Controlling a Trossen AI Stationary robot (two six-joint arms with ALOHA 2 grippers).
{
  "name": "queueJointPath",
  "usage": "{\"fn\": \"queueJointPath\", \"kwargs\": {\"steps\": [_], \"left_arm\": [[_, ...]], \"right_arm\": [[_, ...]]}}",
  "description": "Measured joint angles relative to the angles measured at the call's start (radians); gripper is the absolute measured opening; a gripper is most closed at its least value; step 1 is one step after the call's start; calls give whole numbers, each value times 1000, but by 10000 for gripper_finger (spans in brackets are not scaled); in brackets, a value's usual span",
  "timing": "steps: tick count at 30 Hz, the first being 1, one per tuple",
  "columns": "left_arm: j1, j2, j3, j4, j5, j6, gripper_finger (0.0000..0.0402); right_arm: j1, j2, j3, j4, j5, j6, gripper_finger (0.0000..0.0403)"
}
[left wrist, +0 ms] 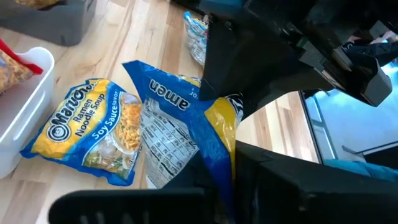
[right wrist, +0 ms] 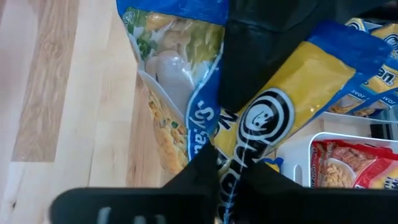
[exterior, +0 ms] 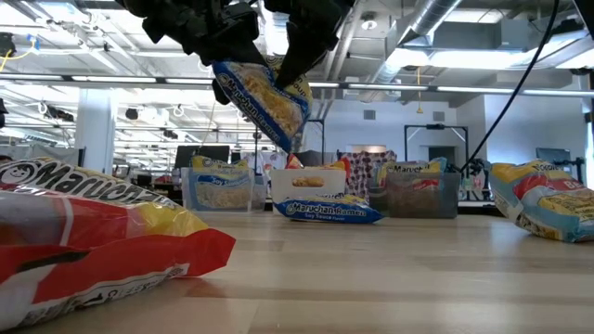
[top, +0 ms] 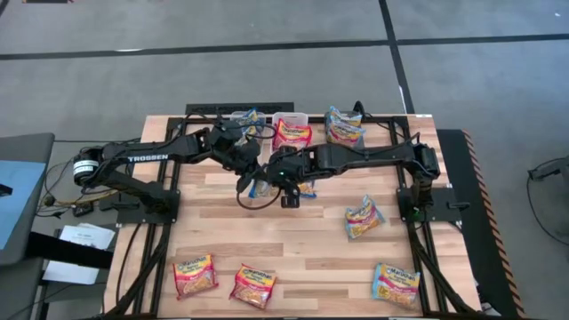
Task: Sort Maruchan noodles
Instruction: Put the blue noodle pack into the transparent bin
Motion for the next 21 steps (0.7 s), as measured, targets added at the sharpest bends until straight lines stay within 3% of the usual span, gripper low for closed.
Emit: {"fn": "queueJointPath", "kwargs": {"steps": [6, 12, 21], "left_arm": [[0, -5, 0, -28, -6, 40, 0], [1, -42, 0, -142, -99, 120, 0], [17, -157, -1, -248, -193, 230, 0]], "right_arm": [[0, 0, 1, 4, 5, 3, 112], [0, -40, 5, -17, 5, 3, 157], [-6, -152, 3, -81, 4, 48, 173]]}}
